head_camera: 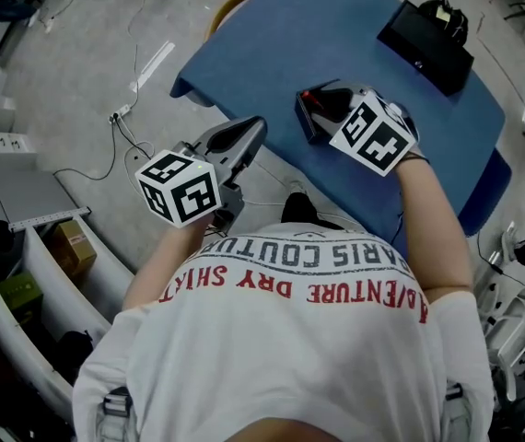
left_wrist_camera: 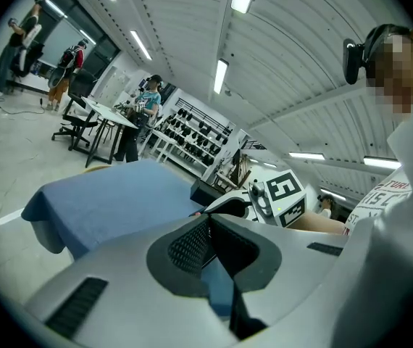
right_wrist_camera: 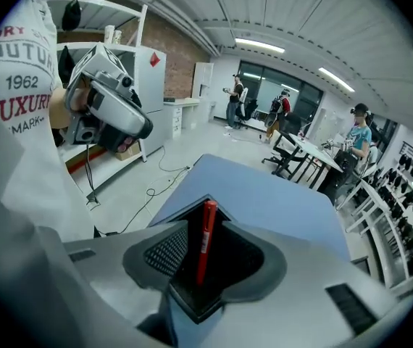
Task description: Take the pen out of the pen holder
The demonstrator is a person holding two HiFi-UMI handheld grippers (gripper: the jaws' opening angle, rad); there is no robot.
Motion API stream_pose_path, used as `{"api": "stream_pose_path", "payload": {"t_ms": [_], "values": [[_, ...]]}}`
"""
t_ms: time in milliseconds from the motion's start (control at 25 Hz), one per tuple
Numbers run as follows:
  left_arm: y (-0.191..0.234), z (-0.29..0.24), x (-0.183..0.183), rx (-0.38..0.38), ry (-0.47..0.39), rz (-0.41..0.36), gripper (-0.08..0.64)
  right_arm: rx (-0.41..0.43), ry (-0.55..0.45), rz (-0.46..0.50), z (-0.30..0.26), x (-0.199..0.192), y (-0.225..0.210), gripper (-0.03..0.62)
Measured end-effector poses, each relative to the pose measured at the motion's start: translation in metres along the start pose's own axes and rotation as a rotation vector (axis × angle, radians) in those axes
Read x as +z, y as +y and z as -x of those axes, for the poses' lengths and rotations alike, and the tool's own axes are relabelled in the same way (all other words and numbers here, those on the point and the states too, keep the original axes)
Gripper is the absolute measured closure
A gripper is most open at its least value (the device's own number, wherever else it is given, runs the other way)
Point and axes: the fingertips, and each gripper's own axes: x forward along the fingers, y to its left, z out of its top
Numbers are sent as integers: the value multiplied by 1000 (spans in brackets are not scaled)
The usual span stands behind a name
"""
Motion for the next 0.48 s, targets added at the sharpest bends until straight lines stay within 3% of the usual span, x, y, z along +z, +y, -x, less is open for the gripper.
{"api": "stream_pose_path", "payload": {"t_ms": [200, 480], "values": [[4, -1, -4, 3, 1, 13, 528, 41, 94, 1, -8, -5, 0, 448], [10, 1, -4, 14, -10, 37, 528, 72, 211, 39, -17, -8, 2, 510]]}}
